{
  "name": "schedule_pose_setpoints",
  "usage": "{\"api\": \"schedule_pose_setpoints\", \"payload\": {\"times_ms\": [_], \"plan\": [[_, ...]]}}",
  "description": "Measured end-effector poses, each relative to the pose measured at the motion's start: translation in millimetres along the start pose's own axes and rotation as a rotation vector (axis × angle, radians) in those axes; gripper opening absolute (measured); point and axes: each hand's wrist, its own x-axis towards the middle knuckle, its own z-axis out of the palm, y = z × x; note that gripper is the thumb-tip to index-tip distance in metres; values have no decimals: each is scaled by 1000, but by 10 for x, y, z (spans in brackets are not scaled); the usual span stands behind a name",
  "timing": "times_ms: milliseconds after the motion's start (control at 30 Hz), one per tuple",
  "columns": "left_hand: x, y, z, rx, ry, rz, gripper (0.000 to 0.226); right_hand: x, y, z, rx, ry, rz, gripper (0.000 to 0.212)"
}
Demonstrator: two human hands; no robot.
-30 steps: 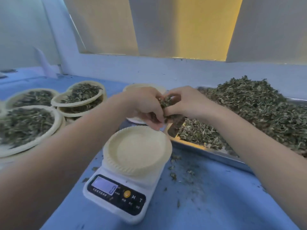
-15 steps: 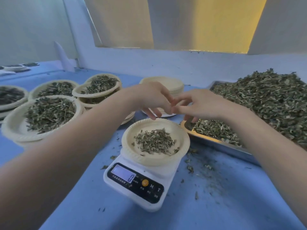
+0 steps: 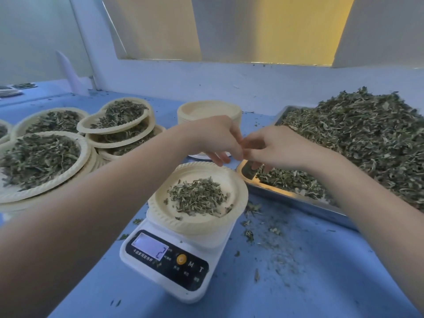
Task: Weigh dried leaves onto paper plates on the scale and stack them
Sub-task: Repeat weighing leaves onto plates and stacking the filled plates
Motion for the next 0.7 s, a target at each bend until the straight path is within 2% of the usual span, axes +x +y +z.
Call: {"api": "schedule_pose_setpoints", "payload": {"times_ms": [267, 400, 467, 533, 600, 700], "plan": [[202, 83, 242, 28, 77, 54, 30, 25, 236, -144, -103, 13, 59, 11], [545, 232, 572, 201, -6, 89, 32, 27, 685, -242, -341, -93, 261, 53], [709, 272, 730, 335, -90, 59, 32, 19, 904, -223, -430, -171, 338, 79], [849, 269, 868, 398, -162, -13, 42, 20, 1087, -171, -502, -227, 392, 100], [934, 264, 969, 388, -183, -61, 47, 41, 1181, -90, -466, -178, 381, 99], [1000, 263, 1040, 357, -151, -43, 35, 100, 1166, 37, -326, -107, 263, 65]]}}
